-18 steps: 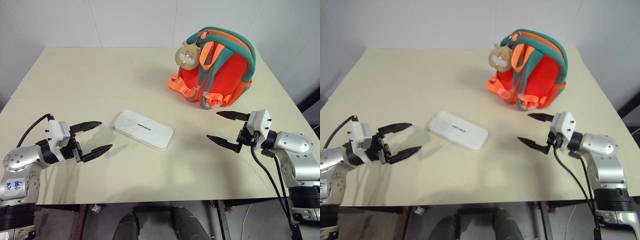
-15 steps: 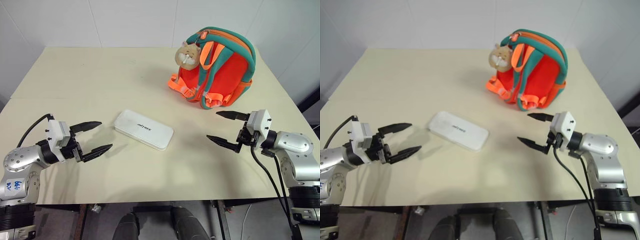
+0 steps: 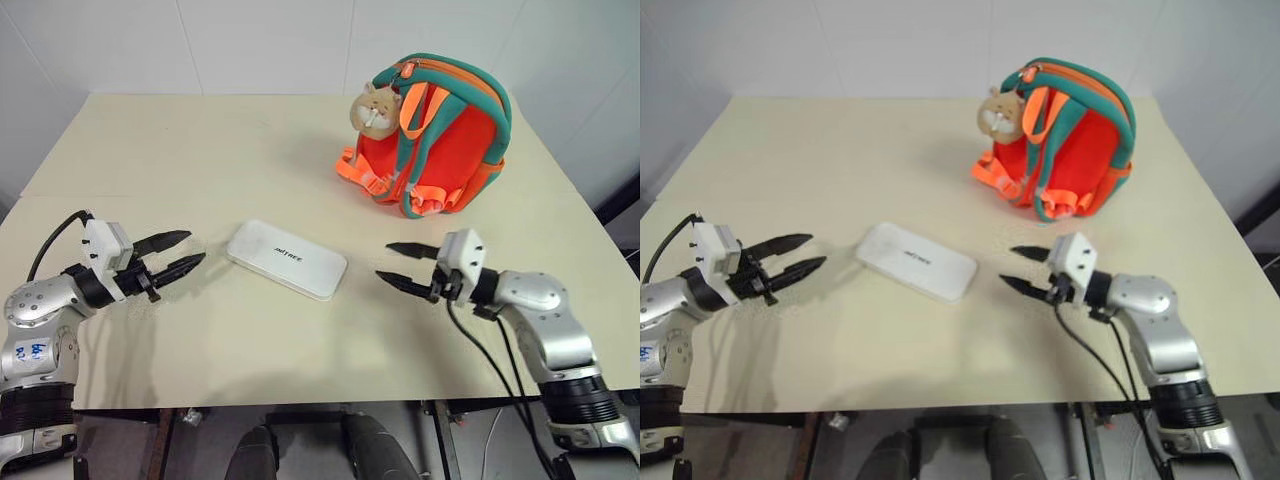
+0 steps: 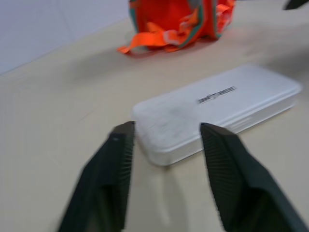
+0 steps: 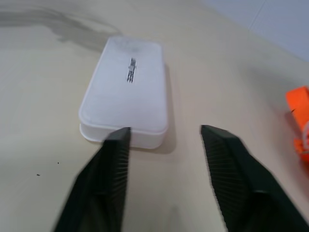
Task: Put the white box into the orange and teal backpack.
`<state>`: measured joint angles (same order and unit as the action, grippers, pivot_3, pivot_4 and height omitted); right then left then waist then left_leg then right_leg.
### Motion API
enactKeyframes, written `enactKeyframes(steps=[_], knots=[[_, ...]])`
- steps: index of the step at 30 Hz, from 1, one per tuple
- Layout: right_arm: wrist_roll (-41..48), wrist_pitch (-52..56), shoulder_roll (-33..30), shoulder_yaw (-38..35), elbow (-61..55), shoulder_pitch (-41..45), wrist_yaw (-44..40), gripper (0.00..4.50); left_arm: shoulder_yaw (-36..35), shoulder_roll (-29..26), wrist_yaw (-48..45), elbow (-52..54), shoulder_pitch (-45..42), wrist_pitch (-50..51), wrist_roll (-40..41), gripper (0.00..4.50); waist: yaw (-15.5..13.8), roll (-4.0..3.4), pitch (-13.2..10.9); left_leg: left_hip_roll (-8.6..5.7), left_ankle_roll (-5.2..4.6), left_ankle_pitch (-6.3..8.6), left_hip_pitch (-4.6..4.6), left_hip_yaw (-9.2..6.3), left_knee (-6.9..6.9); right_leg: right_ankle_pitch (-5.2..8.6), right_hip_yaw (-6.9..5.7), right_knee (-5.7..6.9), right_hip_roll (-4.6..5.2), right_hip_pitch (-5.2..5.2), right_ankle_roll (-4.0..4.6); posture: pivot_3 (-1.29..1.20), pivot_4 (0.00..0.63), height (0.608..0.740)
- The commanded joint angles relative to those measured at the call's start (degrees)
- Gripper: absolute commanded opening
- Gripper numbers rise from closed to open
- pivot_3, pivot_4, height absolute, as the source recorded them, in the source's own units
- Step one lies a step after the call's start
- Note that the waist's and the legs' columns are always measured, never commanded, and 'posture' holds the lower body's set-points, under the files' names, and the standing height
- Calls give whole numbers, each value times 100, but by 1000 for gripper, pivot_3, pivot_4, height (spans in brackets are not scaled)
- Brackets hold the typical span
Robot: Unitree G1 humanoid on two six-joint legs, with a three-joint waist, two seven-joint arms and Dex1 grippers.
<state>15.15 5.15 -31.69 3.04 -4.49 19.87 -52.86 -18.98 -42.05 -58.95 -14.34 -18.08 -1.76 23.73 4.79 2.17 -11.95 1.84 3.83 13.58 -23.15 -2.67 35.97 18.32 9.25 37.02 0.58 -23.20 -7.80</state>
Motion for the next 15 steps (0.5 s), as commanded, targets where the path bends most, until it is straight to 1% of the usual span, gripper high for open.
enactKeyframes(steps=[1, 4, 6, 9, 15], knots=[[-367, 18, 278, 188, -59, -79, 539, 1101, 35, -54, 323, -522, -398, -330, -342, 985, -3, 0, 0, 0, 0, 0, -1, 0, 0, 0, 0, 1, 0, -3, 0, 0, 150, 740], [-686, -199, 526, 376, 94, -86, 811, 27, 286, 159, 667, -1344, -997, -609, -720, 25, -34, 1, 1, -3, 1, -2, -2, -3, 5, 0, -4, 13, 0, -6, 0, 0, 150, 740], [-810, -291, 636, 450, 119, -90, 927, 27, 424, 278, 843, -1792, -1296, -807, -930, 25, -32, 2, 1, -6, 1, -3, -2, -5, 13, -2, -5, 18, 0, -5, -3, 0, 150, 740], [-906, -77, 818, 515, 72, -124, 1185, 27, 595, 486, 1084, -2332, -1674, -909, -1124, 25, -29, 4, 2, -7, 1, -3, -3, -3, 13, -4, -4, 20, 1, -6, -6, 0, 150, 740], [-1004, 193, 958, 763, -27, -165, 1213, 27, 913, 828, 1369, -3164, -2114, -1034, -1428, 25, 0, 5, 3, -6, 3, -4, -9, -4, 8, -1, -4, 38, -2, -22, -2, 0, 150, 740]])
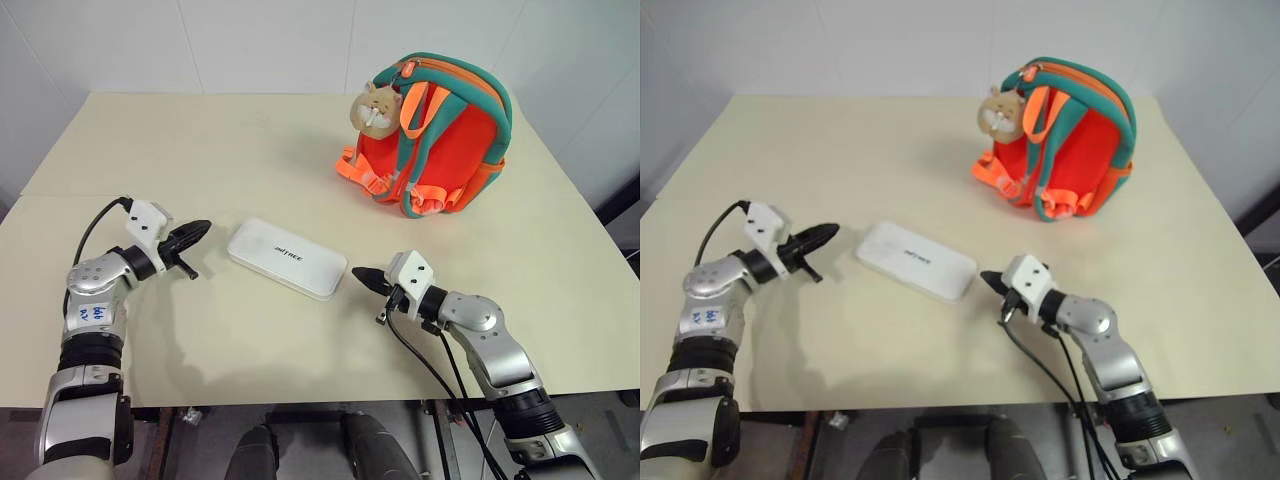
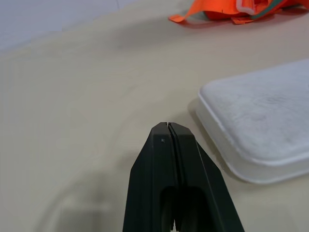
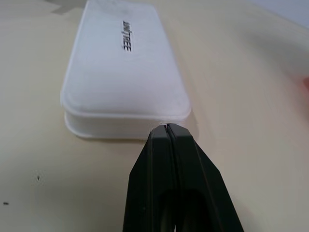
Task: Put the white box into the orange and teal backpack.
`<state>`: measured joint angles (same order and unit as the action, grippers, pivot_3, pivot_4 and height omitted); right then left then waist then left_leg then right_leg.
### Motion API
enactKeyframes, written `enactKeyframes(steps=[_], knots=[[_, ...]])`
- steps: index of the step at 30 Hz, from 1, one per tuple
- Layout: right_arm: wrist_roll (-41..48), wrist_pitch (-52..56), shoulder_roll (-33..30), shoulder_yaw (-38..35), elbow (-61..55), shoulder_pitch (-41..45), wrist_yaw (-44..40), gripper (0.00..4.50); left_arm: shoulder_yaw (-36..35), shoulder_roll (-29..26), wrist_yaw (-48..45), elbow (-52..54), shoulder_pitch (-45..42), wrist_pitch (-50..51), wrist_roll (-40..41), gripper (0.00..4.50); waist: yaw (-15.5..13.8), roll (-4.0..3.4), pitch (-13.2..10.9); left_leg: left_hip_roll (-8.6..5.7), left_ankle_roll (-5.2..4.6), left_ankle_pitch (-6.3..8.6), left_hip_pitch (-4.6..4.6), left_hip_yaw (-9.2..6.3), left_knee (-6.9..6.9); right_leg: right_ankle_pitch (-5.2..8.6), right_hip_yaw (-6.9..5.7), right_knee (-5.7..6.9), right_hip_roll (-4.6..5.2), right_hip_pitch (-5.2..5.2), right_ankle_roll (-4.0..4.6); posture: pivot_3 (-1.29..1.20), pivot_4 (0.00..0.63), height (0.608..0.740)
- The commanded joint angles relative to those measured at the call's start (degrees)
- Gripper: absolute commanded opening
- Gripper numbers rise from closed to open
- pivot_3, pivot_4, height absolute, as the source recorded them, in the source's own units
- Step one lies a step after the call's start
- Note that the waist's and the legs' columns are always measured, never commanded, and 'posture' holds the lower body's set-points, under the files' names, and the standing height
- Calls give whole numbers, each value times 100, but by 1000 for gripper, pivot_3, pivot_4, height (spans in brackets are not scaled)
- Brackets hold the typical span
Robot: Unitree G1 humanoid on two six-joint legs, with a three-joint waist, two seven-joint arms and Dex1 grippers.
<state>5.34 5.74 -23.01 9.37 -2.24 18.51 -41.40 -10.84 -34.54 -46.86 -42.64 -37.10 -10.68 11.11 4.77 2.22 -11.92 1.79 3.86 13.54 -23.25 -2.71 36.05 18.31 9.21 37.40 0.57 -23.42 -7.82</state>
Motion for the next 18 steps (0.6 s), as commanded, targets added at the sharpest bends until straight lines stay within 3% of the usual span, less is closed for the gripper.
enactKeyframes(steps=[1, 12, 18], knots=[[-16, 182, 121, 171, -265, -24, 55, 27, 161, 144, 205, -501, -276, -189, -233, 25, 3, 0, 0, 0, 1, -1, 1, -1, 1, 0, 0, 3, -2, 0, 0, 0, 150, 740], [77, 399, 276, 269, -339, 97, -9, 27, 295, 662, 99, -632, -146, -310, -189, 25, -18, 4, 3, -2, 3, -4, 2, -3, 7, -1, 0, 9, -1, 2, -1, 0, 150, 740], [201, 400, 1, 15, -150, 244, -252, 27, 418, 881, -554, 580, 621, -53, 216, 25, -20, 4, 3, -2, 3, -4, 1, -2, 3, -1, 0, 5, 2, 3, -1, 0, 150, 740]])
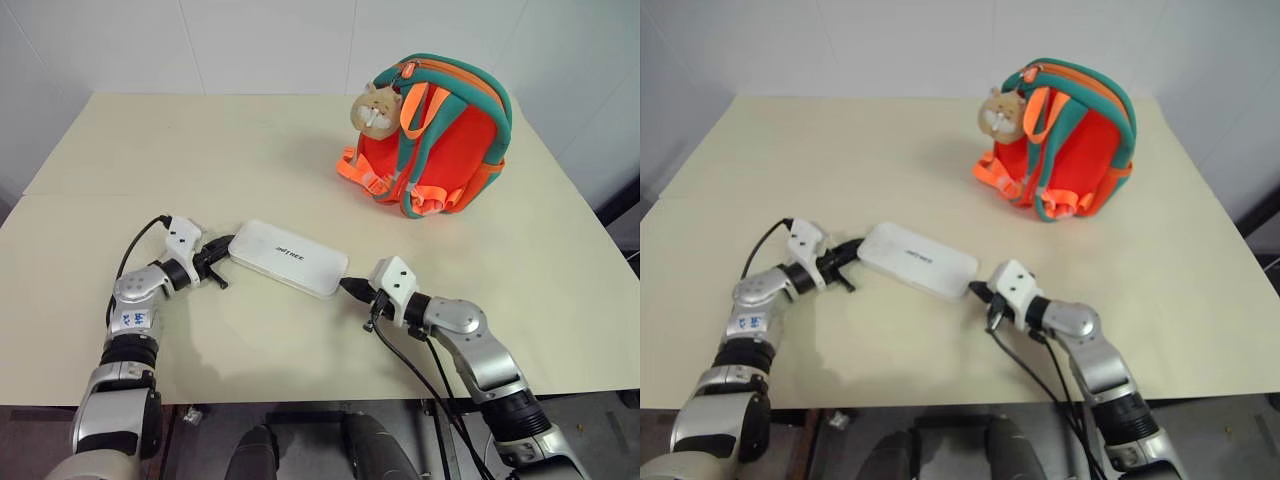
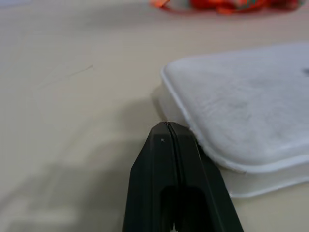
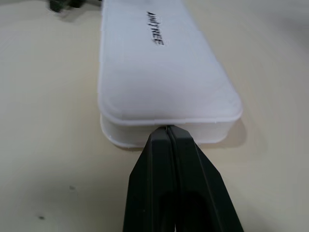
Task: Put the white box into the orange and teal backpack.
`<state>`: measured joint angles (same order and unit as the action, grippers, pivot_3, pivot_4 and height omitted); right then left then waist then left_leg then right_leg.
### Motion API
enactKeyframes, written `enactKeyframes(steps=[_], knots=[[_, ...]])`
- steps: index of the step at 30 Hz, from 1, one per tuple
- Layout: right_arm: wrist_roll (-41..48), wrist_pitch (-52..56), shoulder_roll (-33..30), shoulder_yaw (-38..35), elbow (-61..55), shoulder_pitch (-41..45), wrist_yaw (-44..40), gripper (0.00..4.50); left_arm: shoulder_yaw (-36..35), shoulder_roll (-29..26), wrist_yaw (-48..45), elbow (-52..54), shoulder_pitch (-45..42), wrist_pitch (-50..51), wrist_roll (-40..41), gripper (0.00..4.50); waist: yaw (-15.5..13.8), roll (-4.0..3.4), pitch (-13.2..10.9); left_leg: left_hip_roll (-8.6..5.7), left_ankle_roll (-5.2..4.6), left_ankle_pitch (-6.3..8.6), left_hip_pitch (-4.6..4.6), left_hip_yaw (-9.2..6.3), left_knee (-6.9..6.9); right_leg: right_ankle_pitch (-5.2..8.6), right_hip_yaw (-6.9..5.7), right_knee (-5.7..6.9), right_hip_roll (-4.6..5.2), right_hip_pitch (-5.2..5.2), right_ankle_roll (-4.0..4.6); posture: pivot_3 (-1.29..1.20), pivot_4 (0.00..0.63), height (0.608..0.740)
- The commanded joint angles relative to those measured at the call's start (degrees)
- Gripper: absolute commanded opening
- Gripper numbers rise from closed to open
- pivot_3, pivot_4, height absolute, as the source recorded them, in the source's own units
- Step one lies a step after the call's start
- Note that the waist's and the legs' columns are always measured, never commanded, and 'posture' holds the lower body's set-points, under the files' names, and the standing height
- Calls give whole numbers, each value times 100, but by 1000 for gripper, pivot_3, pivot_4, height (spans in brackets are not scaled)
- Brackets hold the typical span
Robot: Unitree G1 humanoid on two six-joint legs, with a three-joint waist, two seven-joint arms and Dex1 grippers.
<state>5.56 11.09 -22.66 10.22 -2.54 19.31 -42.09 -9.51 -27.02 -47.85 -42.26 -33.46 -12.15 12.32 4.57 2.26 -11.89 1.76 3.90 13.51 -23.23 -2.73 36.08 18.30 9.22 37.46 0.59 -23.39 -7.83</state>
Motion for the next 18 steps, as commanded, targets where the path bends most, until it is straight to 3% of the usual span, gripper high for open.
enactKeyframes(steps=[1, 9, 18], knots=[[193, -148, -82, -109, -75, 191, -232, 27, 323, 119, -514, 723, 384, 140, 108, 25, 6, 0, 0, 0, 0, 0, 1, 0, -1, 0, 0, 0, 0, 0, 0, 0, 150, 740], [310, -433, -759, -508, 468, 305, -917, 27, 615, 156, -608, 2690, 1551, 1020, 383, 25, 2, -2, 2, 0, -1, 0, 9, 4, 0, 0, 7, -2, 1, 9, 0, 0, 150, 740], [414, -451, -977, -633, 596, 195, -1259, 27, 681, 327, -348, 3526, 2019, 1525, 405, 25, 11, -2, 2, -2, -2, -1, 18, 1, 4, 0, 6, -6, -1, 21, -1, 0, 150, 740]])
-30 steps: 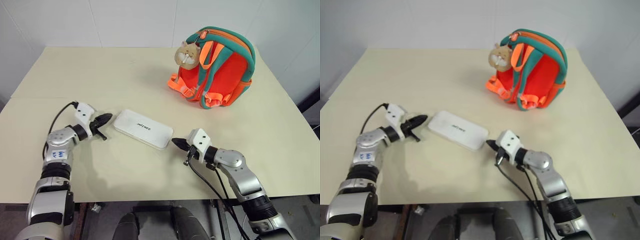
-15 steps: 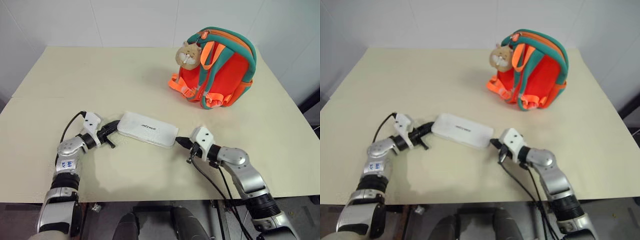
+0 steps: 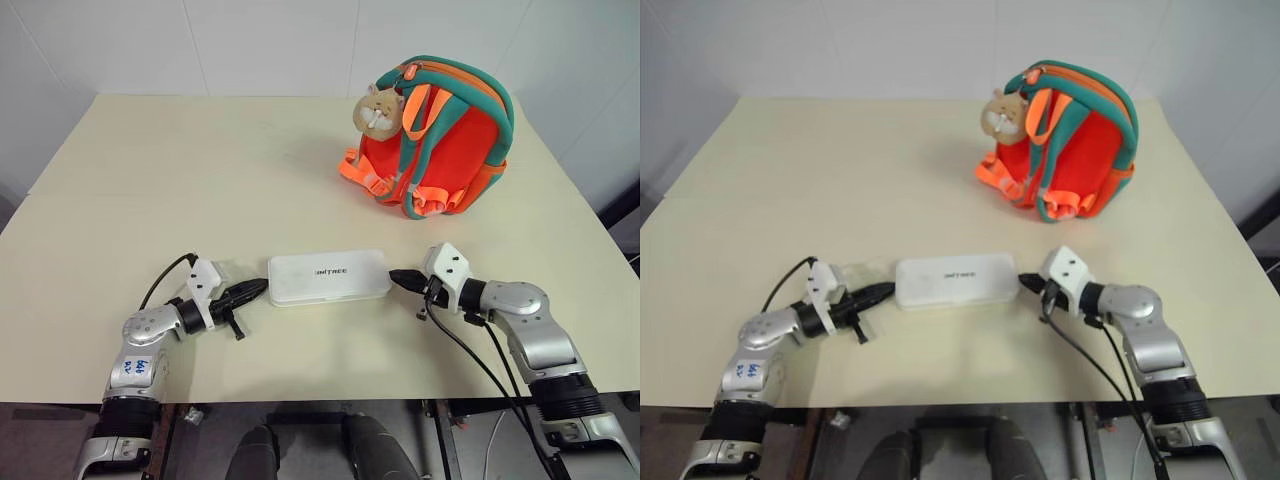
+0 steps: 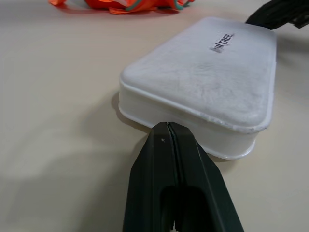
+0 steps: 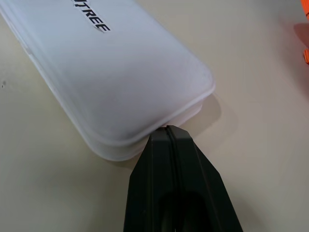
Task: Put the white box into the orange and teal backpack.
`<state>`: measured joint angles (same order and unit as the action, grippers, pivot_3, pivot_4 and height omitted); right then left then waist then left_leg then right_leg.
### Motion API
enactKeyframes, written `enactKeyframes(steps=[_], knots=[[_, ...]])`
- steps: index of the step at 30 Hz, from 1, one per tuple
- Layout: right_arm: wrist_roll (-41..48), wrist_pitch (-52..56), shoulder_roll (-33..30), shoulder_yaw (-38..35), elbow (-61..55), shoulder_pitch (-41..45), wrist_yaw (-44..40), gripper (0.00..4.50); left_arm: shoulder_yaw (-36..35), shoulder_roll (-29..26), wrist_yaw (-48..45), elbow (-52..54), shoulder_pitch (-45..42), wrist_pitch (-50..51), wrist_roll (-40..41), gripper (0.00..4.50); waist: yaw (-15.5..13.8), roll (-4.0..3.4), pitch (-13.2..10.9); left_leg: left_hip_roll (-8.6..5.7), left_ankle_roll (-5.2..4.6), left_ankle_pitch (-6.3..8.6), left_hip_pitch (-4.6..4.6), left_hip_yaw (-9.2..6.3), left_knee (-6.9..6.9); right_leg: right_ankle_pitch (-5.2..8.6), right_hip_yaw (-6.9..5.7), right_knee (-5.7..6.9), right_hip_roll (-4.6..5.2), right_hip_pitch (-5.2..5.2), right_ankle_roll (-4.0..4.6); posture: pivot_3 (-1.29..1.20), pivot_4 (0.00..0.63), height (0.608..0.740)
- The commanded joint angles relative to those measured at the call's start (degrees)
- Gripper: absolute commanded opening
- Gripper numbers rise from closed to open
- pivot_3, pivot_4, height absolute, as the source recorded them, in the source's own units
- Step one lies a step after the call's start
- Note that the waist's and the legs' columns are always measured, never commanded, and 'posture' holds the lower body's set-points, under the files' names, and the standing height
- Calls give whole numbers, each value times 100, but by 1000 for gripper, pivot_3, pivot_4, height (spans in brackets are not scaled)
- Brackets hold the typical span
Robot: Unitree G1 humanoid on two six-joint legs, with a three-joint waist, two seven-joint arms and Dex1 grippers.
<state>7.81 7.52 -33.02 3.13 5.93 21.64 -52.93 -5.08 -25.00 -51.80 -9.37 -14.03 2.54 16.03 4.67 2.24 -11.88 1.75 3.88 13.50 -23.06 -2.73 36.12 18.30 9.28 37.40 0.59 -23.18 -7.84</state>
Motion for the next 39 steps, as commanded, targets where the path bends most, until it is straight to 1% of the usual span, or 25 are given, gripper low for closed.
enactKeyframes(steps=[1, 7, 12, 16, 17, 18, 19, 20, 22, 23, 26, 29, 31, 32, 34, 37, 39], knots=[[195, -79, 76, 89, -289, -63, -172, 27, 225, 131, 79, 229, 79, 53, 13, 25, 1, 0, 0, 0, 0, 0, 1, 0, 0, 0, 0, 0, -1, 0, 0, 0, 150, 740], [303, 295, 167, 236, -707, -248, -160, 27, 189, 90, 127, 112, 19, -1, -28, 25, 7, 0, 0, 0, 0, 0, 17, -1, 0, 0, 0, -5, -1, 20, 1, 0, 150, 740], [282, 585, 175, 268, -1073, -461, -96, 27, 166, 62, 125, 91, 8, 1, -12, 25, 25, 0, 0, 3, 0, 0, 60, 0, -17, 3, 0, -38, -2, 69, 4, 0, 150, 740], [200, 556, 88, 138, -921, -431, -42, 27, 125, 14, 108, 179, 39, 93, 52, 25, 25, 0, 0, 4, -1, 1, 65, 7, -19, 3, 6, -54, -2, 76, 6, 0, 150, 740], [303, 698, 11, 35, -884, -378, -110, 27, 67, -59, 115, 199, 42, 178, 73, 25, 25, 0, 0, 4, -1, 2, 65, 7, -19, 3, 6, -54, -2, 76, 5, 0, 150, 740], [379, 822, -68, -101, -832, -298, -123, 191, 2, -173, 78, 218, 46, 331, 122, 6, 27, 1, 0, 4, -1, 2, 65, 7, -20, 3, 6, -54, -2, 76, 5, 0, 150, 740], [577, 1179, -254, -188, -889, -255, -332, 400, -75, -282, 93, 236, 52, 482, 149, 193, 29, 0, 0, 5, -1, 2, 65, 7, -20, 3, 6, -53, -2, 75, 6, 0, 150, 740], [620, 1198, -398, -264, -890, -204, -432, 582, -128, -437, 18, 224, 51, 623, 189, 404, 28, 0, 0, 5, -1, 2, 65, 8, -21, 3, 8, -53, -2, 74, 6, 0, 150, 740], [806, 1379, -671, -337, -938, -150, -712, 1262, -216, -710, -146, 183, 40, 858, 284, 933, 25, 0, -1, 4, -2, 2, 64, 9, -26, 4, 9, -56, -2, 72, 7, 0, 150, 740], [834, 1390, -712, -398, -928, -121, -674, 1590, -258, -839, -218, 154, 25, 1037, 357, 1234, 25, 0, -1, 4, -2, 2, 65, 9, -31, 7, 9, -58, -2, 71, 9, 0, 150, 740], [994, 1586, -890, -469, -910, -14, -784, 2604, -317, -1279, -594, 117, -68, 1934, 726, 2159, 35, 0, -1, 6, -2, 2, 66, 10, -53, 13, 8, -63, -3, 65, 16, 0, 150, 740], [1101, 1862, -974, -534, -925, 95, -762, 3573, -344, -1480, -682, 61, -251, 2503, 955, 3070, 31, -1, -1, 6, -2, 2, 68, 10, -66, 19, 7, -62, -2, 60, 19, 0, 150, 740], [1301, 2364, -1026, -529, -1075, 198, -744, 4255, -282, -1526, -719, 14, -464, 2891, 1049, 3678, 25, -1, -1, 6, 0, 4, 67, 9, -68, 22, 5, -63, -1, 59, 20, 0, 150, 740], [1349, 2536, -1028, -524, -1139, 230, -687, 4500, -262, -1521, -723, 9, -535, 3012, 1073, 4015, 22, -1, -1, 6, 0, 4, 66, 8, -71, 23, 5, -63, -1, 59, 20, 0, 150, 740], [1471, 3061, -1033, -448, -1298, 298, -577, 4500, -209, -1427, -674, -15, -762, 3408, 1181, 4485, 17, -1, -2, 6, 1, 4, 66, 6, -72, 23, 3, -63, 0, 58, 21, 0, 150, 740], [1610, 3764, -1081, -269, -1507, 321, -517, 4500, -112, -1149, -358, -352, -1225, 3824, 1130, 4485, -18, 0, -2, 4, 2, 5, 63, -2, -73, 24, -5, -63, 2, 59, 20, 0, 150, 740], [1760, 4209, -1152, -177, -1645, 330, -586, 4500, -53, -1060, -334, -522, -1431, 4142, 1150, 4485, -19, -1, -1, 3, 2, 5, 59, -7, -73, 24, -11, -66, 2, 59, 20, 0, 150, 740]])
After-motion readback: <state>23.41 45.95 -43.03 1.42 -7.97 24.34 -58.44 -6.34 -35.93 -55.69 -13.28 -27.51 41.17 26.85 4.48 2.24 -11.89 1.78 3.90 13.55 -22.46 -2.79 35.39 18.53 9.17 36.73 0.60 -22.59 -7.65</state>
